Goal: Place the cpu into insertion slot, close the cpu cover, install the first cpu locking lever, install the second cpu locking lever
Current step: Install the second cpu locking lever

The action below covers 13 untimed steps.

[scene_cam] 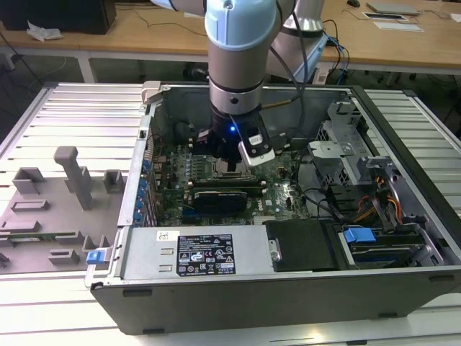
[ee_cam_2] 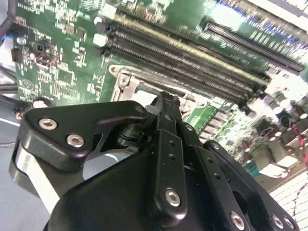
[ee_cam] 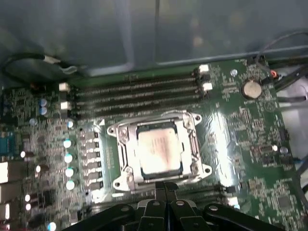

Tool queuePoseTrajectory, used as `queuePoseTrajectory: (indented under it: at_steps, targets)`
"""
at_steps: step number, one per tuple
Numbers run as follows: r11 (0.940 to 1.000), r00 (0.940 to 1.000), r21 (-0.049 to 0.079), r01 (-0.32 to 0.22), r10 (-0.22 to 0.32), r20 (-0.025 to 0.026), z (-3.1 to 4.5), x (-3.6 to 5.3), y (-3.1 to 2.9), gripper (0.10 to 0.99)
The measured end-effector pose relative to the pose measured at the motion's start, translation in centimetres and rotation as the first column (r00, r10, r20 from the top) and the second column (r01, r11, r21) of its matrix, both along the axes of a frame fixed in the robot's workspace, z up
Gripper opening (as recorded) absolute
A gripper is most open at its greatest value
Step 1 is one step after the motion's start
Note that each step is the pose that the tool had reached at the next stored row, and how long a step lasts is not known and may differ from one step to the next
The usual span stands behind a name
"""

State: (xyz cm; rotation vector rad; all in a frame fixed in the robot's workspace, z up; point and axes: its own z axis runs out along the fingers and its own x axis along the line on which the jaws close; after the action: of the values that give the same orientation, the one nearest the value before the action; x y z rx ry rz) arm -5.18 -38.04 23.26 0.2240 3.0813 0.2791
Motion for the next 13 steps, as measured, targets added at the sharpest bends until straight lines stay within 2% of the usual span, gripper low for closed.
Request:
queuePoseTrajectory:
  at_steps: [2,4,8,10,13]
  targets:
    - [1.0000,1.0000,0.000,0.000,0.000,0.0000,0.00,0.07,0.72,0.106]
    - [1.0000,1.0000,0.000,0.000,0.000,0.0001,0.00,0.16,1.13,0.106]
    - [0.9999,0.9999,0.000,-0.011,0.011,0.0000,0.00,0.79,1.48,0.106]
    - [0.9998,0.9998,0.000,-0.019,0.019,0.0001,0.01,0.97,1.85,0.106]
    - [0.9998,0.9998,-0.001,-0.019,0.019,0.0000,0.26,1.03,1.90,0.106]
